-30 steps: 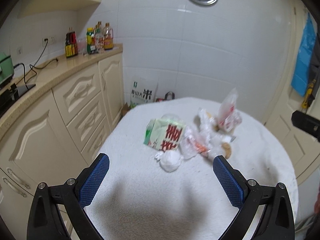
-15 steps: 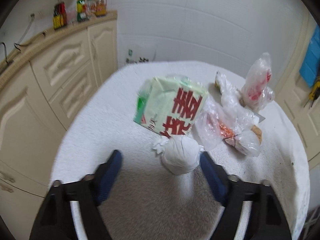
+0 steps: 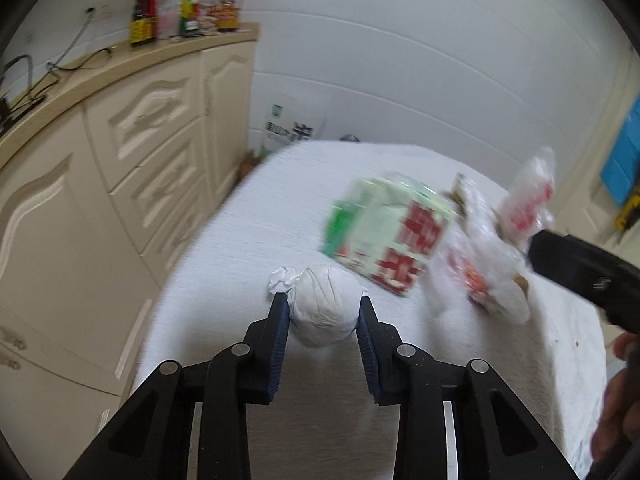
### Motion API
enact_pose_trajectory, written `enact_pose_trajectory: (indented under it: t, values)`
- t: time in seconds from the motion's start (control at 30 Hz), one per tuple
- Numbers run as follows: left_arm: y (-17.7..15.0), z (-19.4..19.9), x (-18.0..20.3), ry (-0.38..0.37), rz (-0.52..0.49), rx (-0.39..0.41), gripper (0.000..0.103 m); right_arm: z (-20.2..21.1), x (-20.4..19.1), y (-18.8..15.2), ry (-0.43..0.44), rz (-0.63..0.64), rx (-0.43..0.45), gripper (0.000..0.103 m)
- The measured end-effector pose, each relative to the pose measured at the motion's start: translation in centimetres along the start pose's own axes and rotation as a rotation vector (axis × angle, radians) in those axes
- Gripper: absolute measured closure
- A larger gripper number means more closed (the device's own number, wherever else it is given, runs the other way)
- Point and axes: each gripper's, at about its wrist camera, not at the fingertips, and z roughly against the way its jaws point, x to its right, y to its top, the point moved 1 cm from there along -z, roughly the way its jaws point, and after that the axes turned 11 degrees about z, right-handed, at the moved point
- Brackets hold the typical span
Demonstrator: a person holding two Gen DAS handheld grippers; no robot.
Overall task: Collect trash
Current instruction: 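Grasp the white tissue ball with the left tool while the right tool grasps the green-white packet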
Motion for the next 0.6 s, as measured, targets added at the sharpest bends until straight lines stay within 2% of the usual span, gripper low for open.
enact_pose_trajectory:
  t: [0.17, 0.33, 0.4, 0.47, 0.5, 0.53, 0.6]
  values:
    - [1.0, 0.3, -2.2, 0.05, 0.049, 0.031, 0.074, -3.4, -2.7, 1.3, 0.033, 0.031, -0.019, 0.005]
    - [1.2, -0.1, -3.2, 0.077, 0.079, 0.046, 0.074, -6.8, -5.5, 2.2, 0.005, 0.052, -0.045, 0.007]
    - [0.9, 0.1, -3.6, 0.077, 0.088, 0.045, 0.074, -8.5, -6.2, 2.3, -0.028, 0.057, -0.077, 0.013]
    - [0.4, 0.6, -3.8, 0.077, 0.093, 0.043, 0.074, -9.6, -6.9, 2.2, -0.099, 0.092, -0.079, 0.016]
    - [0.2, 0.8, -3.9, 0.075, 0.095, 0.041, 0.074, -9.7, -7.1, 2.1, -0.127, 0.111, -0.077, 0.025]
    - [-0.4, 1.3, -3.7, 0.073, 0.094, 0.041, 0.074, -9.7, -7.0, 1.9, -0.139, 0.123, -0.073, 0.028]
    - [-0.6, 1.6, -3.9, 0.068, 0.088, 0.041, 0.074, -9.2, -6.5, 1.5, -0.129, 0.132, -0.056, 0.037]
